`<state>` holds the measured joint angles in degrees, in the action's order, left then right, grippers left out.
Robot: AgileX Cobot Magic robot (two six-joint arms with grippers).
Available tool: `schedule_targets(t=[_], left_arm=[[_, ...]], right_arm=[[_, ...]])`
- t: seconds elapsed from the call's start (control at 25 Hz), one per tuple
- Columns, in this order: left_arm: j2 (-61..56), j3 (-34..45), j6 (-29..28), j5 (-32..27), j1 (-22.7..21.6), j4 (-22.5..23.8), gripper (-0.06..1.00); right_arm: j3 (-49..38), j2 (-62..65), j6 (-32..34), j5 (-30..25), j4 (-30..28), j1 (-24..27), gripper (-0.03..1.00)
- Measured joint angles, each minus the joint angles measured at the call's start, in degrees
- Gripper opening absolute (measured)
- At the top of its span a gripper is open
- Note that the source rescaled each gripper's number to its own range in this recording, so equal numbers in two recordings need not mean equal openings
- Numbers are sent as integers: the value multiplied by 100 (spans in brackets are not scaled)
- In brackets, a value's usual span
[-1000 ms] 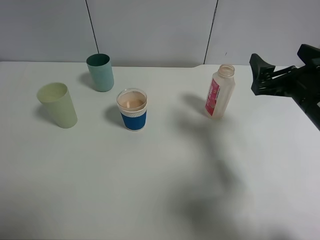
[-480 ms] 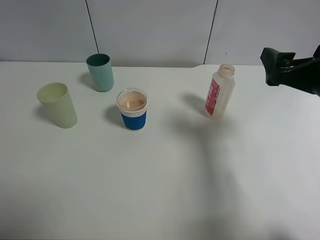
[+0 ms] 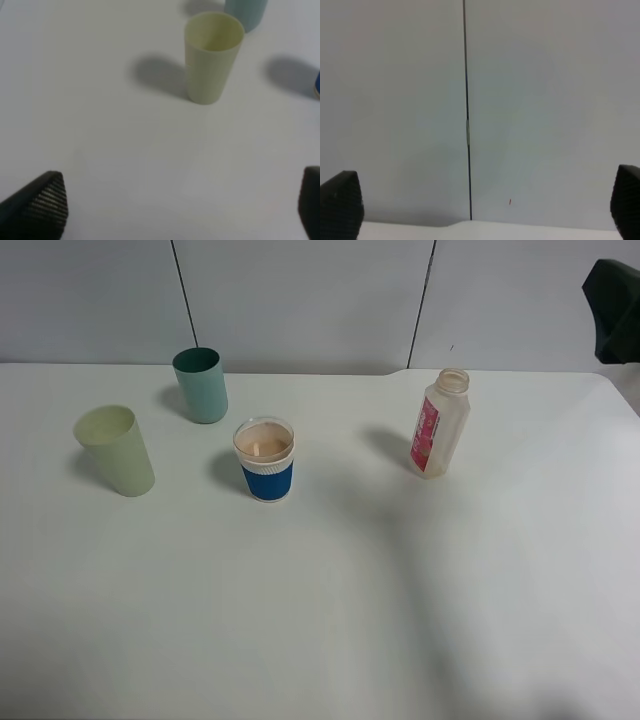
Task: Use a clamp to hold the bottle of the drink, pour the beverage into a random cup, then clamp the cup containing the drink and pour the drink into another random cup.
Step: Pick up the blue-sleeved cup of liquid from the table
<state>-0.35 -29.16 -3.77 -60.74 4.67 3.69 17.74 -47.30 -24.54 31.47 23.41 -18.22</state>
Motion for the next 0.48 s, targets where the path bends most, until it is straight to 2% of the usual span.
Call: schedule_targets(t=[0.2,0.24,0.28,0.32,0.4,0.48], left_arm=[[0,0,0,0,0,0,77],[0,0,0,0,0,0,77],[0,0,0,0,0,0,77],[0,0,0,0,0,0,77],[0,0,0,0,0,0,77],[0,0,0,0,0,0,77]], right_arm=[[5,264,25,-113,6,0,97],[76,326,216,-578,38,0,98],[297,341,368,-1341,153,0,99],[413,341,461,-1739,152,0,100],[608,341,632,-2380,139,0,100],[713,341,746,-2620,91,0,100]])
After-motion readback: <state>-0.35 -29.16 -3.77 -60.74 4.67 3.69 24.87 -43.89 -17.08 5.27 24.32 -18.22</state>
